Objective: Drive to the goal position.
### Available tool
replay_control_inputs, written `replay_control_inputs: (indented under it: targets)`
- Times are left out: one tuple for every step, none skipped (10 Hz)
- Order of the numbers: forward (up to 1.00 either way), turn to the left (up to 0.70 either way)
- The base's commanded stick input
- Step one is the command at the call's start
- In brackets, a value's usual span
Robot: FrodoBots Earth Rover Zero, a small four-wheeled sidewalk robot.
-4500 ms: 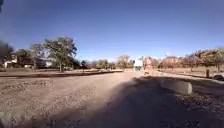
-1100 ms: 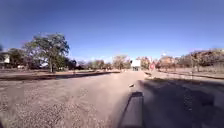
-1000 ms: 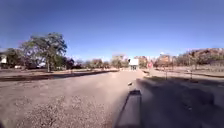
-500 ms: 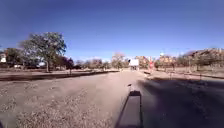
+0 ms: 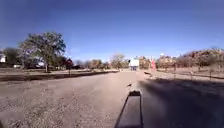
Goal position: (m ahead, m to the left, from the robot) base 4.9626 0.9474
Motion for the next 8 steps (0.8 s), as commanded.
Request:
replay_control_inputs:
  targets:
    - [0.7, 0.0]
    - [0.7, 0.0]
    - [0.7, 0.0]
    - [0.7, 0.0]
    - [0.7, 0.0]
    - [0.7, 0.0]
    - [0.7, 0.0]
    - [0.7, 0.0]
